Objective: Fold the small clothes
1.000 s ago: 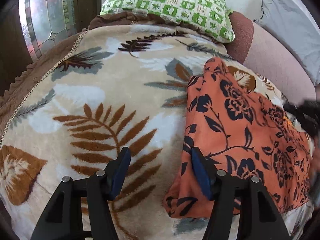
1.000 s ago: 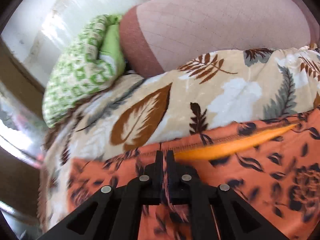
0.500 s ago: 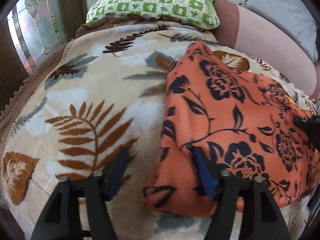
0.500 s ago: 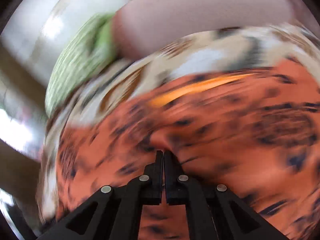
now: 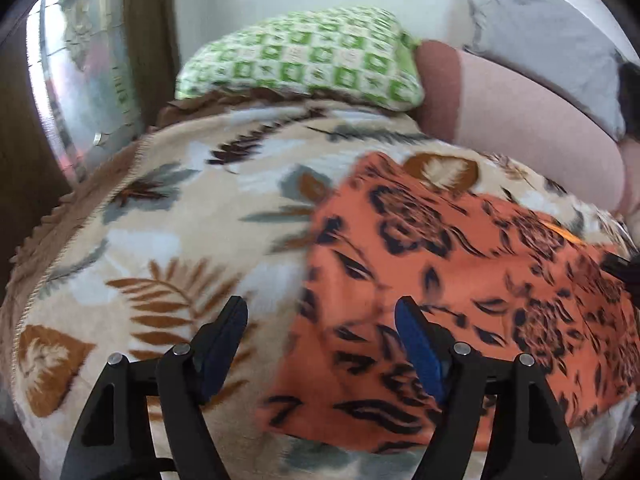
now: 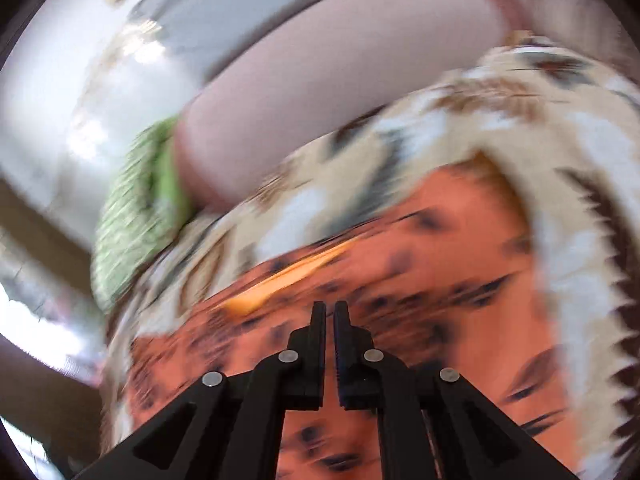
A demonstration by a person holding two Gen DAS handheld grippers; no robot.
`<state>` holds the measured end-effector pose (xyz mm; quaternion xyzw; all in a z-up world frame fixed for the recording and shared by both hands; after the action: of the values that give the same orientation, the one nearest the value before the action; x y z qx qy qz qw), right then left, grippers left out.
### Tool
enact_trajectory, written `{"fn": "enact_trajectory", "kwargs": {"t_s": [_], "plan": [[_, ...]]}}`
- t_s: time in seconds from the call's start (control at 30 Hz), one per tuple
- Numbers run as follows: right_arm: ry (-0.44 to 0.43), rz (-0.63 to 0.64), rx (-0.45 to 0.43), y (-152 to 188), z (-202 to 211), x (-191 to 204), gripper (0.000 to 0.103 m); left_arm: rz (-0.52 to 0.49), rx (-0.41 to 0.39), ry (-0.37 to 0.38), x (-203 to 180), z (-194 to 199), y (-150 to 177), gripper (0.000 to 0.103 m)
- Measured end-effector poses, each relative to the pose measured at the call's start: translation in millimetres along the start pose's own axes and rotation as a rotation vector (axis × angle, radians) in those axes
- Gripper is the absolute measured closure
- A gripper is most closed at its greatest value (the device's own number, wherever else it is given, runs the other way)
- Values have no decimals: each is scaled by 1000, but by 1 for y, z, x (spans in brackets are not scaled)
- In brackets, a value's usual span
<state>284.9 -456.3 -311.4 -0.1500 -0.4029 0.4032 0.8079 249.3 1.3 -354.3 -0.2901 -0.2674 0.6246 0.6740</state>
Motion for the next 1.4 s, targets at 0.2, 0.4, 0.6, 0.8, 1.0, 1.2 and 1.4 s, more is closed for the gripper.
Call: {"fn": "enact_trajectory", "kwargs": {"t_s": [0.2,0.4,0.6,0.8,1.0,1.2,1.4], "plan": [[-17,118,222,45,-83,54,100,-6,99,-5,-6,-22,17,25],[15,-17,139,-7,-125,45,101,36,78,-6,-1,-25,10,25],[-82,55,72,-15,-70,69,97,14,28,3,-9,-12,1,25],[-147,186,287,64,-96,113,96,6,99,-28,-3,-25,17,20],[-125,36,224,50,-109,86,100,74,147,-24,8,-37,20,7],[92,50,110,13,-28,0,97,66,157,67,-10,-28,20,9],[141,-142,51,24,41,-95,99,-21,169,43,-22,-32,27,8]]}}
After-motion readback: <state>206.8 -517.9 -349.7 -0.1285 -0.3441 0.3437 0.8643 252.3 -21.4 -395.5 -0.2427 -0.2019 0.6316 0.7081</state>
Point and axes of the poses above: each gripper's, at about its wrist camera, not at the fingertips, and z roughly against the way its jaws point, x to its left, y to its underside, the point moved 8 cm from there along -z, roughly the way its jaws point, and after that the axes turned 4 degrees about -x, right-handed, at the moved point
